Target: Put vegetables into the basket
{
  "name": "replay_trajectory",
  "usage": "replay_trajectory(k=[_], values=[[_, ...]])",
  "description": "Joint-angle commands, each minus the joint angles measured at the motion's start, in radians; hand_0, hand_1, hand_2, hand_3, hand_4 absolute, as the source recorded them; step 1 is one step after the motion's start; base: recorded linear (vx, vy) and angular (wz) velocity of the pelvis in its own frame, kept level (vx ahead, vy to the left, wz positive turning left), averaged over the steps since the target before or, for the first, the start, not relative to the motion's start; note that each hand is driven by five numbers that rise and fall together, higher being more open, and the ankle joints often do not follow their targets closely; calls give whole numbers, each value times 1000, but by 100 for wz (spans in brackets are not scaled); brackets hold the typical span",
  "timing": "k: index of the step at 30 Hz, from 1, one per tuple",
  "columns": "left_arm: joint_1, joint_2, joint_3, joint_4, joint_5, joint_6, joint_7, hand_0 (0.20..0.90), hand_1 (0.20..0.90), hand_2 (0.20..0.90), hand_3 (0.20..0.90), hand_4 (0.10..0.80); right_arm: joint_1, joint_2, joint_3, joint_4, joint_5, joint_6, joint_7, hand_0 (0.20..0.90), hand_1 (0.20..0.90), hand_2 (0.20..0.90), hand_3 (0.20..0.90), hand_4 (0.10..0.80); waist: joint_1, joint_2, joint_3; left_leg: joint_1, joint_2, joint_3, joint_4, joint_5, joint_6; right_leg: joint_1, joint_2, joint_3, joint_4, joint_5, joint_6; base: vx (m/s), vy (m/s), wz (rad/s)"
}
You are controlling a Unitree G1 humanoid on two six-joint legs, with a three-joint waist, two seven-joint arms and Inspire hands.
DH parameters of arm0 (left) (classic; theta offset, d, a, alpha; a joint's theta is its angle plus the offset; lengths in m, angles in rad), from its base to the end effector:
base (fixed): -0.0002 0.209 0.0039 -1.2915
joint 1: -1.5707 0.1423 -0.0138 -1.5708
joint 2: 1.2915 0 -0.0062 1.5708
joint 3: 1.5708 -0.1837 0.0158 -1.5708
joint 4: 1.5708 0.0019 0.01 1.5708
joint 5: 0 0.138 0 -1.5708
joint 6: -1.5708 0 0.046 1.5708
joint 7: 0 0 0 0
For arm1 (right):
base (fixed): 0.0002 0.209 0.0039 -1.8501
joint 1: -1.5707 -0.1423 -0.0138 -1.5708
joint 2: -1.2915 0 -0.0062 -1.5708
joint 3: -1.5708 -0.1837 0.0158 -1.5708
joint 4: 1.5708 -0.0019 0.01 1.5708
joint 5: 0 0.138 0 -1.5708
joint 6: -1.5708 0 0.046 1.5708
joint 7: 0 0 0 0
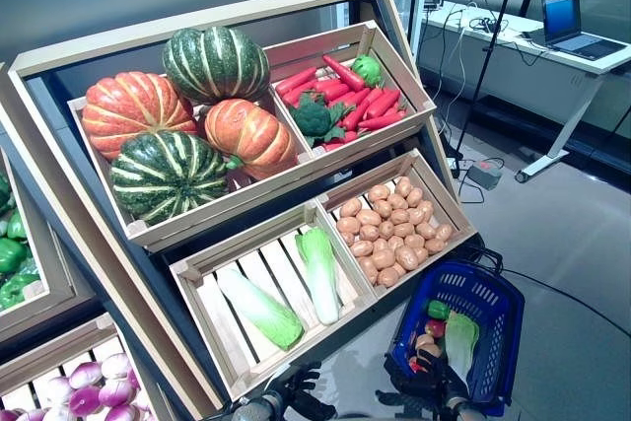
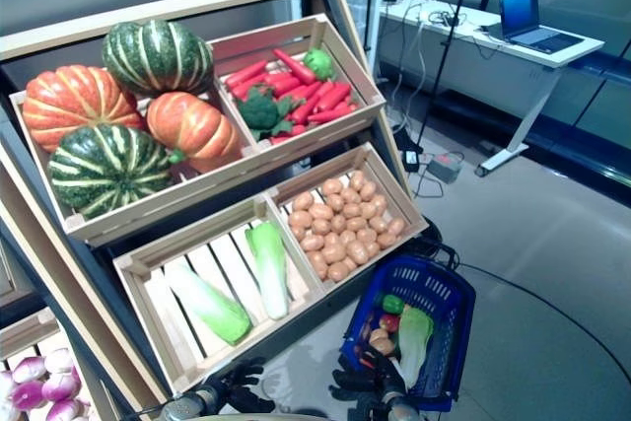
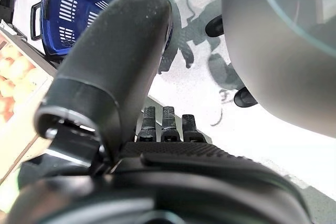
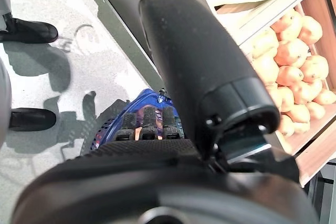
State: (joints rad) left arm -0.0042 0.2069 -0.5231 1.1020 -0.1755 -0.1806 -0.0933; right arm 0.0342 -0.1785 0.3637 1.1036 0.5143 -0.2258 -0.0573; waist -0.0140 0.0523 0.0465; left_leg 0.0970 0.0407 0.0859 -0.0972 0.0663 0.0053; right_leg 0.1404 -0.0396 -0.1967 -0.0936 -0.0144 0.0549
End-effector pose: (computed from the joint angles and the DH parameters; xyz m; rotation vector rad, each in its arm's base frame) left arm 0.0910 0.1735 -0.1134 0.2431 0.9788 -0.3645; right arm 0.0850 -0.1816 -0.1137 0.0649 0.9448 -0.1362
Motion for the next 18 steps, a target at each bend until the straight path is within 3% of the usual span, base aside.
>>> replay_trajectory(k=[1, 5, 11, 14, 18], values=[[-79, -43, -20, 64, -2, -24, -15, 900, 900, 900, 900, 800, -112, 44, -14, 46, -15, -53, -19, 900, 900, 900, 900, 800, 8, -36, 33, 69, -67, -23, 10, -142, 47, 22, 7, 37, 6, -18, -33, 0, 0, 0], [-81, -42, -21, 66, 15, -39, -11, 900, 900, 900, 900, 800, -111, 45, -19, 58, -12, -56, -22, 900, 900, 900, 900, 800, 9, -35, 33, 68, -68, -22, 10, -142, 48, 22, 7, 37, 6, -18, -33, 0, 0, 0], [-89, -22, -57, 24, 105, -180, 78, 900, 900, 900, 900, 800, -111, 43, -18, 60, -8, -46, -36, 900, 900, 900, 900, 800, 8, -32, 34, 64, -67, -22, 10, -140, 45, 17, 7, 43, 6, -17, -32, 0, 0, 0], [-99, 7, -71, -81, 152, -256, 138, 900, 900, 900, 900, 800, -109, 32, -10, 36, -5, -27, -45, 900, 900, 900, 900, 800, 7, -31, 40, 63, -68, -21, 10, -141, 43, 16, 8, 45, 6, -17, -32, 0, 0, 0], [-125, 124, -29, -419, 106, -238, 190, 900, 900, 900, 900, 800, -87, 4, -7, -52, -10, 36, -74, 900, 900, 900, 900, 800, 12, -24, 51, 58, -68, -22, 10, -140, 42, 11, 7, 46, 6, -14, -33, 0, 0, 0]])
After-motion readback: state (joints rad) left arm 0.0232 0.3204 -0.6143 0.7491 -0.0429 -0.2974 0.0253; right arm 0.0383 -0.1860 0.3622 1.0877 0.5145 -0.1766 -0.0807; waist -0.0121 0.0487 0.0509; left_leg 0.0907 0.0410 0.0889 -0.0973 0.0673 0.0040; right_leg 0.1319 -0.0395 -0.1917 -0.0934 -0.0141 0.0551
